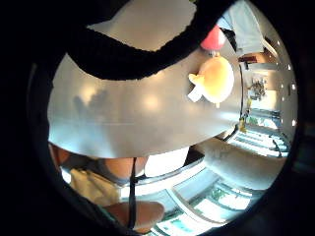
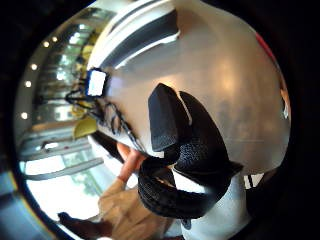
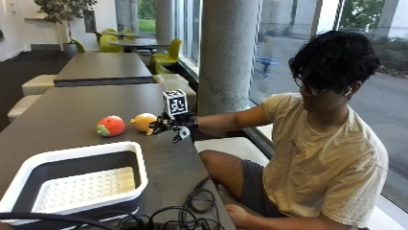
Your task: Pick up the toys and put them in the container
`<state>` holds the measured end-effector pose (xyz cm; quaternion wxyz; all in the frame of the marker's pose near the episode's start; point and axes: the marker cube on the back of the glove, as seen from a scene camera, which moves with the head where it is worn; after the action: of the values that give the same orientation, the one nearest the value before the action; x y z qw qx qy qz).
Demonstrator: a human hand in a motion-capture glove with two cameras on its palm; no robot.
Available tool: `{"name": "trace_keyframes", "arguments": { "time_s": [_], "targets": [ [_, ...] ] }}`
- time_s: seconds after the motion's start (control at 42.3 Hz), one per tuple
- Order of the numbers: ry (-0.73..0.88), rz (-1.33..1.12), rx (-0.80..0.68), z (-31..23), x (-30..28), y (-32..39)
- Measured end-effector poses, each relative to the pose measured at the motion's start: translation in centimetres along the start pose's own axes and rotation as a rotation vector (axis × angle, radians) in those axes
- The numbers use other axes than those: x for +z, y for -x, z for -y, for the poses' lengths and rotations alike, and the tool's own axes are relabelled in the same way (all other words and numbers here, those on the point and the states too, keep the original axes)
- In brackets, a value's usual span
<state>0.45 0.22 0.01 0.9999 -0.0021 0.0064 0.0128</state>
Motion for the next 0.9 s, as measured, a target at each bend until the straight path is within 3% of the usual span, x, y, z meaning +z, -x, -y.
{"name": "trace_keyframes", "arguments": {
  "time_s": [0.638, 0.78, 0.898],
  "targets": [
    [-0.013, -0.006, 0.027, 1.0, -0.6, -0.9],
    [-0.053, -0.039, 0.078, 3.3, -2.0, -3.6],
    [-0.092, 0.069, 0.134, 6.7, -3.2, -7.3]
  ]
}}
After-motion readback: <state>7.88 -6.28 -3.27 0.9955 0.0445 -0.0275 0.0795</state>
